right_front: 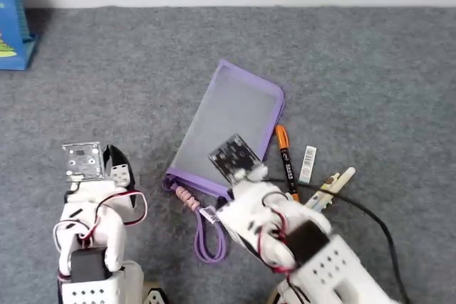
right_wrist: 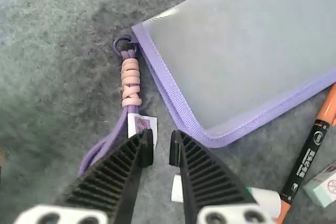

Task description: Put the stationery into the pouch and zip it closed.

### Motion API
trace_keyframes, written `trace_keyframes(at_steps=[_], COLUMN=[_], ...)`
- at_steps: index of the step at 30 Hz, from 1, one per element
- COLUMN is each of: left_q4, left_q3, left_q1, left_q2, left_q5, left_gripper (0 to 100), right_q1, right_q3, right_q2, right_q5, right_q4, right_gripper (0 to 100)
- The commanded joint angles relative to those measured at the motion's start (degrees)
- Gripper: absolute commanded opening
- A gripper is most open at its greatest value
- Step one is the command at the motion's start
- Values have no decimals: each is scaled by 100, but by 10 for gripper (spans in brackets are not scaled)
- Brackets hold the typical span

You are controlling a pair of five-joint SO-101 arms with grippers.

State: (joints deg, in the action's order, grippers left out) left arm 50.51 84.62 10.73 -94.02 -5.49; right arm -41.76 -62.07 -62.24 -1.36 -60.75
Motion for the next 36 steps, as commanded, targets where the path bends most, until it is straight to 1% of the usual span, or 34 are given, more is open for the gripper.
trace_keyframes(at_steps=[1, 4, 7, 9, 18, 23, 25, 29, 32, 36], left_q4=[-9, -9, -9, -9, -9, -9, -9, -9, -9, -9], left_q3=[-382, -382, -391, -391, -382, -382, -382, -391, -391, -391], left_q1=[281, 545, 721, 747, 747, 756, 782, 1081, 1081, 1081], left_q2=[-44, -44, -44, -44, -44, -44, -44, -44, -44, -44], left_q5=[-88, -343, -396, -404, -404, -404, -404, -413, -413, -413], left_gripper=[58, 88, 92, 91, 91, 92, 92, 93, 93, 93], right_q1=[-48, -48, -48, -48, -66, -374, -497, -629, -787, -884], right_q3=[905, 1266, 1538, 1670, 2180, 2233, 2233, 2233, 2233, 2356], right_q2=[813, 1385, 1903, 2237, 3609, 4295, 4479, 4725, 4840, 4963], right_q5=[-114, -114, -141, -149, -158, -114, -105, -35, 299, 352], right_q4=[84, 84, 84, 84, 154, 593, 752, 1007, 1182, 1358], right_gripper=[76, 79, 115, 130, 136, 137, 137, 137, 137, 137])
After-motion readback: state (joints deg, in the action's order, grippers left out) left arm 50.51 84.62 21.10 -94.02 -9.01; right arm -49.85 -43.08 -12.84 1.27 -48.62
